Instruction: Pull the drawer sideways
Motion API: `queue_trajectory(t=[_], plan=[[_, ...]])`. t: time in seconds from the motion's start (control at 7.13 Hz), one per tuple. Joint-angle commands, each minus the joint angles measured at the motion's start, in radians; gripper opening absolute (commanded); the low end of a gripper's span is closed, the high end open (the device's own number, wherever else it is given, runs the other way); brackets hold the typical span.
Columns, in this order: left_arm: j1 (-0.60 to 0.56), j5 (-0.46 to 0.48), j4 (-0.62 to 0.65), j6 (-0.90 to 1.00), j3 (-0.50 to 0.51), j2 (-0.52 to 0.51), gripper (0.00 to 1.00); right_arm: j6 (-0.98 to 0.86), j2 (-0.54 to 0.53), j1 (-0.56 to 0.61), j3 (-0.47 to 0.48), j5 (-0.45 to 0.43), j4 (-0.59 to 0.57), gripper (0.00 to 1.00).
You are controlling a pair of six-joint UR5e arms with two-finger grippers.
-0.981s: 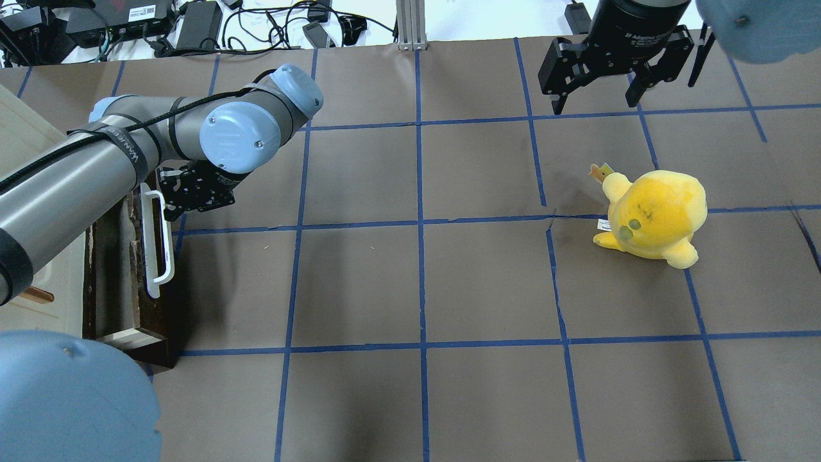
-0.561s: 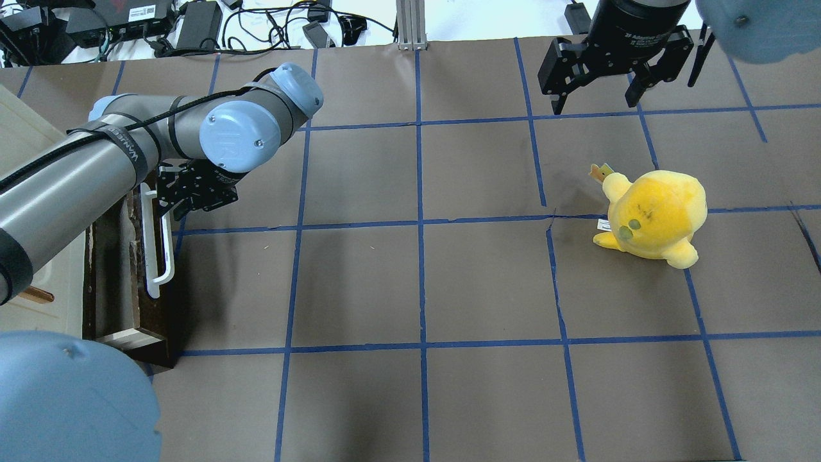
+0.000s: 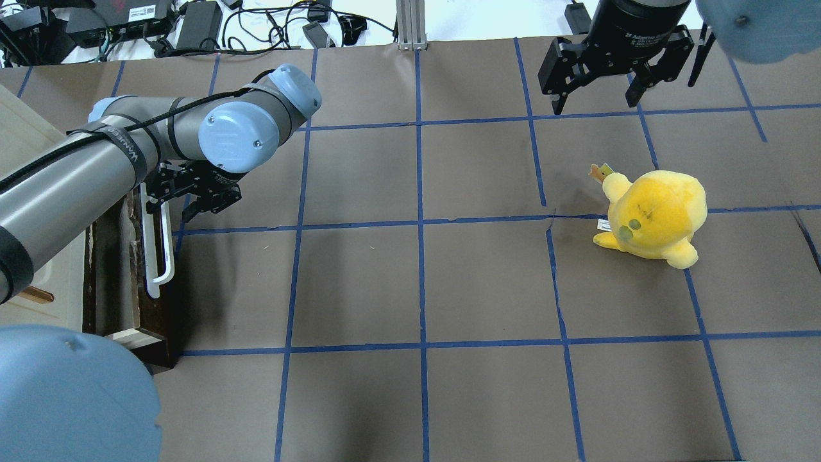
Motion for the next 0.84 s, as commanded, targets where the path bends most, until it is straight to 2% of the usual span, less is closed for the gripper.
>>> queue_trajectory(t=[0.0, 0.7], plan=[[0.004, -0.003, 0.006, 0.0, -0.002, -0.009, 0.53, 0.0, 0.0, 0.0, 0.0, 0.001, 0.0, 1.0], [0.025, -0.017, 0.004, 0.001, -0.006, -0.005, 0.45, 0.0, 0.0, 0.0, 0.0, 0.001, 0.0, 1.0]])
